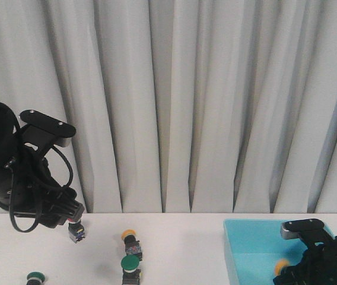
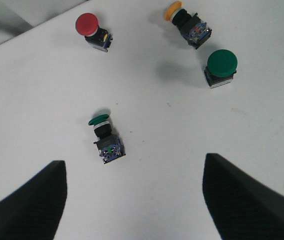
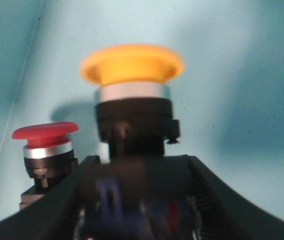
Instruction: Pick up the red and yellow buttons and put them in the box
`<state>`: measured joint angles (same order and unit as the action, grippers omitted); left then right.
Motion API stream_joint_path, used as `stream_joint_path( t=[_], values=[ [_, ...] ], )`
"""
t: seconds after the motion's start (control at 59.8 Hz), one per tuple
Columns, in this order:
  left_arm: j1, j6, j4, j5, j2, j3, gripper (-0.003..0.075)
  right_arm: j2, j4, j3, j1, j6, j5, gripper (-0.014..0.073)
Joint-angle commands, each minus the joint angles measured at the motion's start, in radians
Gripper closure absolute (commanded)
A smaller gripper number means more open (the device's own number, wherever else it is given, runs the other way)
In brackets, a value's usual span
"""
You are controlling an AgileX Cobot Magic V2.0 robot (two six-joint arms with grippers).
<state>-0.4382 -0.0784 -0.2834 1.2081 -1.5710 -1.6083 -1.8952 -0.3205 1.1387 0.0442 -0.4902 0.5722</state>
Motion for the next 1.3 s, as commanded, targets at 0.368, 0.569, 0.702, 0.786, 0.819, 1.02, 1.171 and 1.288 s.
stream_joint_path(
  t=[0.368,0.569,0.702,0.786,0.819,1.02,1.171,1.288],
  values=[
    [-0.002,-0.014,-0.02,-0.012,0.044,-0.023,0.0176,0.121,-0.029,0.03,0.006,0.005,-0.012,0.0104],
    [-0.004,-0.014,-0.018,-0.018,0.044,-0.023,0.0176,0.305,-0.129,0.033,0.006,-0.032,-0.081,0.0109],
    [-0.004,-0.014,0.01,-0.043,0.044,-0.023,0.0197,0.465,-0.217,0.033,0.004,-0.103,-0.153,0.0146],
    [-0.004,-0.014,0.03,-0.07,0.044,-0.023,0.0219,0.572,-0.272,0.033,0.004,-0.179,-0.198,0.0202],
    [-0.004,-0.014,0.044,-0.085,0.044,-0.023,0.0232,0.627,-0.289,0.033,0.004,-0.222,-0.213,0.0248],
    [-0.004,-0.014,0.095,-0.166,0.044,-0.023,0.0314,0.815,-0.312,0.032,0.004,-0.284,-0.221,0.0592],
    [-0.004,-0.013,0.136,-0.186,0.044,-0.023,0.04,0.881,-0.313,0.032,0.004,-0.259,-0.214,0.0602],
    [-0.004,0.038,0.213,-0.211,0.044,-0.023,0.0552,0.906,-0.313,0.032,0.004,-0.251,-0.215,0.0602]
  ],
)
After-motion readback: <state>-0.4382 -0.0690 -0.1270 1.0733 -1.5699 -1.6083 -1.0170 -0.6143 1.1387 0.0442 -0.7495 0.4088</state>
